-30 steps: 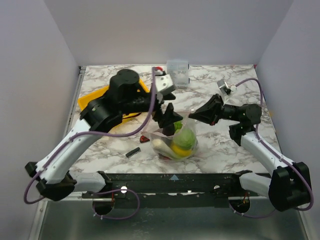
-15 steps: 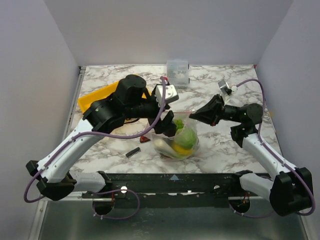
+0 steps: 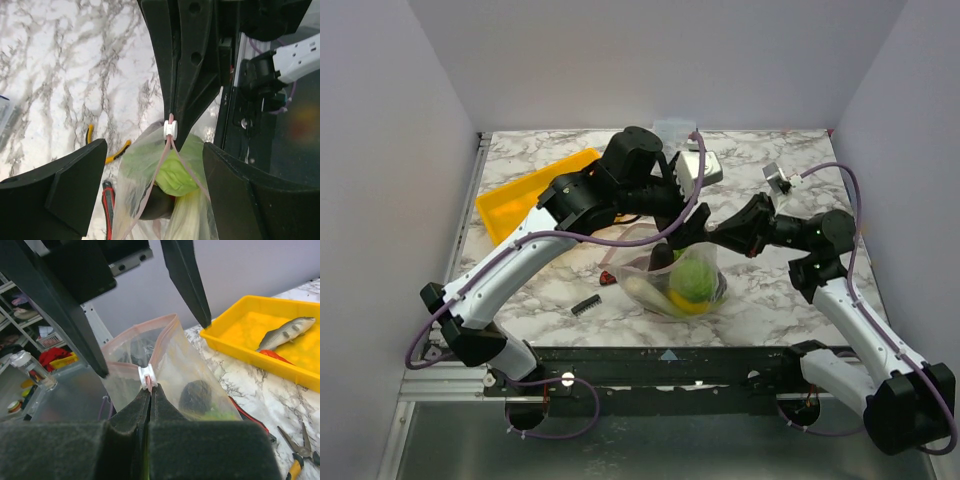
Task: Place the food in the zip-top bag and seal the zipper
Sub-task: Zip the zipper food storage bag at the center of the board.
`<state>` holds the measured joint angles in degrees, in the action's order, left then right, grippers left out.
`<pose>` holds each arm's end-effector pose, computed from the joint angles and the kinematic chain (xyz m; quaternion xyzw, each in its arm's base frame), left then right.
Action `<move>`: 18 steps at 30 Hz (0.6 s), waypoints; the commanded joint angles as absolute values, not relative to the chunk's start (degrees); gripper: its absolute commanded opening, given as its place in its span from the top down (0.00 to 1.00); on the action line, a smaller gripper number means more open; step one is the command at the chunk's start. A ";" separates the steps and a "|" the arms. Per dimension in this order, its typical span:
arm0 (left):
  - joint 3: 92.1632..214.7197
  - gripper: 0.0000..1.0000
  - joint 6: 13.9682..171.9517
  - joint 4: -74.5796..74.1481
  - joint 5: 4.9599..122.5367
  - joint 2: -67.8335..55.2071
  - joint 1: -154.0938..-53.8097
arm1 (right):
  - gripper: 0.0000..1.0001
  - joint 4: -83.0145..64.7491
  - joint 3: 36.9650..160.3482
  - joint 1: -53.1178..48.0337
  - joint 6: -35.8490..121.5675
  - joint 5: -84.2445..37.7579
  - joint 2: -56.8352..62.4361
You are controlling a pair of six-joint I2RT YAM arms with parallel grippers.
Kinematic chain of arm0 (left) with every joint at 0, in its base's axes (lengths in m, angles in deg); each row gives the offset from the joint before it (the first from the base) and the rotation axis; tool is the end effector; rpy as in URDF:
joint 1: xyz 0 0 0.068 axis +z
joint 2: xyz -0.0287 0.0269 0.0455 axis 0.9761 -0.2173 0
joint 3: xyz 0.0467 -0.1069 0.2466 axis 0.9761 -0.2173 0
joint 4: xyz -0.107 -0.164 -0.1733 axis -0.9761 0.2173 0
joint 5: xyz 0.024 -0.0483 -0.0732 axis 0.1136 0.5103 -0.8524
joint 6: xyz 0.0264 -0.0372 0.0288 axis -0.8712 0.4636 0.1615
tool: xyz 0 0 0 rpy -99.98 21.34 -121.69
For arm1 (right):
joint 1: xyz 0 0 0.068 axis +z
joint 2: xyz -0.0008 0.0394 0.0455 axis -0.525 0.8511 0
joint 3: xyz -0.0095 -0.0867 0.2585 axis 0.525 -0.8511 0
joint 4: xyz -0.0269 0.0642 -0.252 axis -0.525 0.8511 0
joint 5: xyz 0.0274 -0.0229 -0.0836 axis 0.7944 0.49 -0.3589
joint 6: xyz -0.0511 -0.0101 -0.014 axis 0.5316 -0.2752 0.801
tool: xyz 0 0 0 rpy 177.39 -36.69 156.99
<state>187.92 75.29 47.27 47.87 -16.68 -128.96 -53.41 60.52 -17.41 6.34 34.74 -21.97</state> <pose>0.1784 -0.2479 0.4759 0.4954 0.6662 -0.3665 0.4200 0.1910 0.0820 0.3483 -0.3285 0.5525 0.5968 0.4802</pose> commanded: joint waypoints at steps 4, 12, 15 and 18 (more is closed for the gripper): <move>191.08 0.31 69.79 54.18 45.90 -18.56 -129.13 | 1.00 -49.25 63.47 -17.26 8.31 32.64 -24.21; 191.91 0.80 70.08 56.94 37.45 -20.20 -127.56 | 1.00 -48.52 63.50 -17.26 9.30 35.44 -24.82; 193.49 0.94 70.58 58.90 33.61 -21.92 -126.90 | 1.00 -45.69 63.84 -17.26 10.67 35.62 -25.04; 193.64 1.00 71.10 58.93 33.30 -22.49 -126.76 | 0.99 -44.65 63.98 -17.27 11.85 37.03 -24.80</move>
